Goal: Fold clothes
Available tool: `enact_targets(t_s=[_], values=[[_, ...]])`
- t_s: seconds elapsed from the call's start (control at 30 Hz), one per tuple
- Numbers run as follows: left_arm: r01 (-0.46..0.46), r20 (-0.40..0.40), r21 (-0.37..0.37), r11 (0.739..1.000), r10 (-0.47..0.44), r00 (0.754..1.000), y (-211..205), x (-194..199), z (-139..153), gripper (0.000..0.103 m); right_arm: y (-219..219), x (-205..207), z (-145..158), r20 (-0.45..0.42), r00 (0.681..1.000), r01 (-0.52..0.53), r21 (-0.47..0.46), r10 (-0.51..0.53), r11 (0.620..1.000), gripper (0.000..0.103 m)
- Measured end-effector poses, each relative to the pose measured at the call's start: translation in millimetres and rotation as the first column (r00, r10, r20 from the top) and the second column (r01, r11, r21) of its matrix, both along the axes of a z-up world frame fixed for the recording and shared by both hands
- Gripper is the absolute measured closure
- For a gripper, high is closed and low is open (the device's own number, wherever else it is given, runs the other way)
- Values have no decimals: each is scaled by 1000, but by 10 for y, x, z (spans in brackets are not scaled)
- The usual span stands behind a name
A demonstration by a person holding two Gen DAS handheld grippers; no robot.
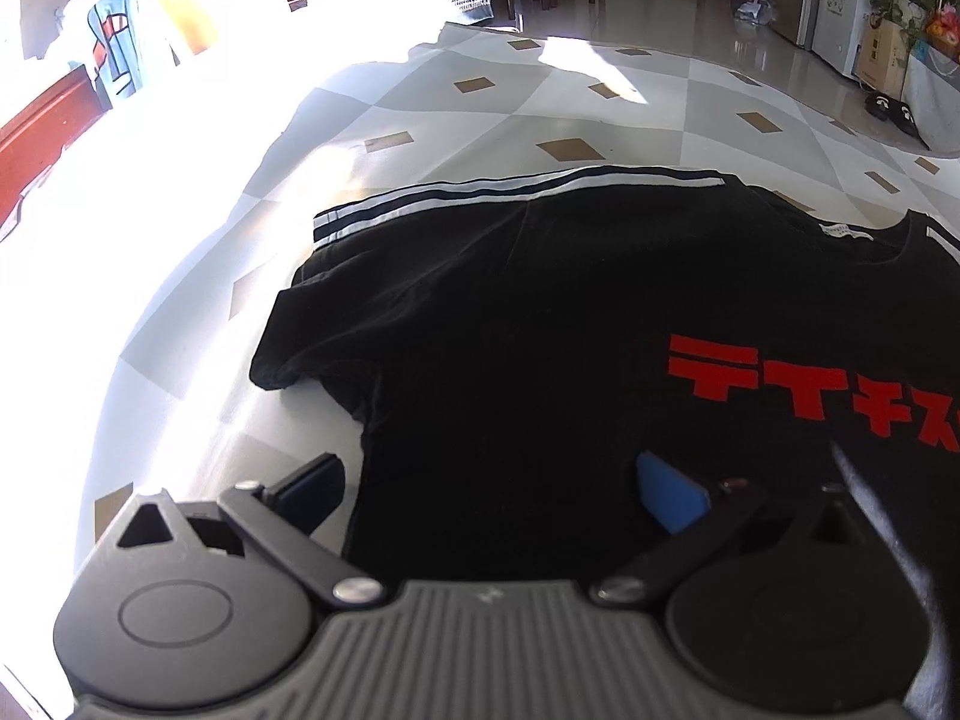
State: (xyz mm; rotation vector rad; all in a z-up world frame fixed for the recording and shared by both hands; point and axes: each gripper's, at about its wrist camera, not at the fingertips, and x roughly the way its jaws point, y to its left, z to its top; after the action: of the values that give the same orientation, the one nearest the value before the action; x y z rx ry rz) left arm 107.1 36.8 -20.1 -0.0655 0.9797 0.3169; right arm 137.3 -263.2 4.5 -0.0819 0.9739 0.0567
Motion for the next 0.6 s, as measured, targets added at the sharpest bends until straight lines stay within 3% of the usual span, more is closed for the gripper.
enact_targets(t_s=[0.3,0.6], values=[[-24,-24,38,999,25,999,35,-156,80,0,6,-152,118,1,996,87,23,-87,996,35],[138,6,5,990,-138,990,-409,-494,187,0,241,-565,142,11,997,75,131,-77,989,35]])
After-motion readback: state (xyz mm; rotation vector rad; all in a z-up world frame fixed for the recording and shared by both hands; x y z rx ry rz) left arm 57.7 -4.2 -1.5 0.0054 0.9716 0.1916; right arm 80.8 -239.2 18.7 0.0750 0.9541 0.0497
